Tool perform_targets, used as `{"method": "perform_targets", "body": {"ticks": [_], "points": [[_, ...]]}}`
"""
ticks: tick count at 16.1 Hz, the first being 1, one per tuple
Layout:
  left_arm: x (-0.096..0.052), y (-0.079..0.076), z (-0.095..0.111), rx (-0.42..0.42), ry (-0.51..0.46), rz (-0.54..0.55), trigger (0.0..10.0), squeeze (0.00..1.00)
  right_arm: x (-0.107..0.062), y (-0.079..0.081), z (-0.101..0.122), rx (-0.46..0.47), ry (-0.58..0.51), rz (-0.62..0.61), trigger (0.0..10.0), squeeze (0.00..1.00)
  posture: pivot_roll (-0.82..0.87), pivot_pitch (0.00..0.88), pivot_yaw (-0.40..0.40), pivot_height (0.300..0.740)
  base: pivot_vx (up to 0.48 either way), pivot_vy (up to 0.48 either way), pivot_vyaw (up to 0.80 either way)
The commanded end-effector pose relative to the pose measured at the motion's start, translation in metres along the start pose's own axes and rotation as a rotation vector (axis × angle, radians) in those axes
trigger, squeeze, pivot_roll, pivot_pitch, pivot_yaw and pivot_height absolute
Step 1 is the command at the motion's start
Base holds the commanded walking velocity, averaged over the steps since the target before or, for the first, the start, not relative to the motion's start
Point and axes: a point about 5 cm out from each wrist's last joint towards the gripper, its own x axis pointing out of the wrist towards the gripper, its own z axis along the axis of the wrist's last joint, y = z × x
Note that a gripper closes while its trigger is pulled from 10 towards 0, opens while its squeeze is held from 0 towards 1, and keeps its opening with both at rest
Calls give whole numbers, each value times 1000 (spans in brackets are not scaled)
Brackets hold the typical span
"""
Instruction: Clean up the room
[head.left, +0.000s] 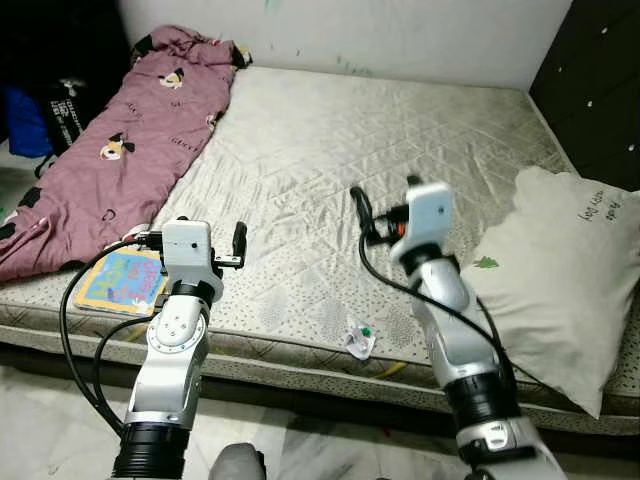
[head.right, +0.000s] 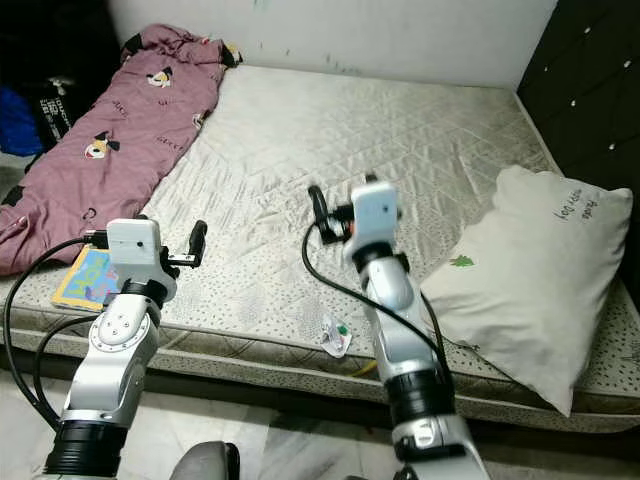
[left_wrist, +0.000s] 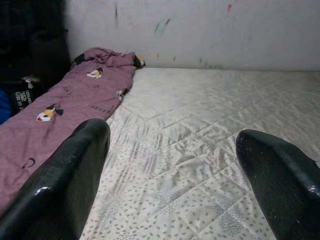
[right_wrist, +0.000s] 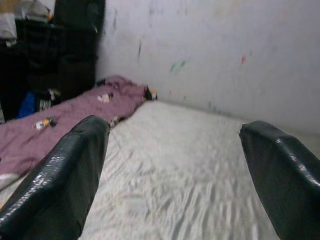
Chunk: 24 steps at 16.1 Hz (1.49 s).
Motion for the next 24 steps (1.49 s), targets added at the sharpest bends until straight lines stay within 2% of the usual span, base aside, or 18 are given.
{"method": "perform_targets", "body": {"ticks": [1, 16, 24], "points": [[-1, -1, 2, -1, -3, -15, 10000, 0, -1, -7, 3, 15, -10, -29, 10000, 0, 77, 0, -29, 740, 0, 0, -800], [-4, -1, 2, -37, 4, 0, 10000, 0, -5, -7, -1, -5, 10, 5, 10000, 0, 79, 15, -51, 740, 0, 0, -53], [-2, -1, 4, -45, 11, 2, 10000, 0, -5, -7, -1, -3, 12, 11, 10000, 0, 75, 36, -54, 649, 0, 0, 0]]}}
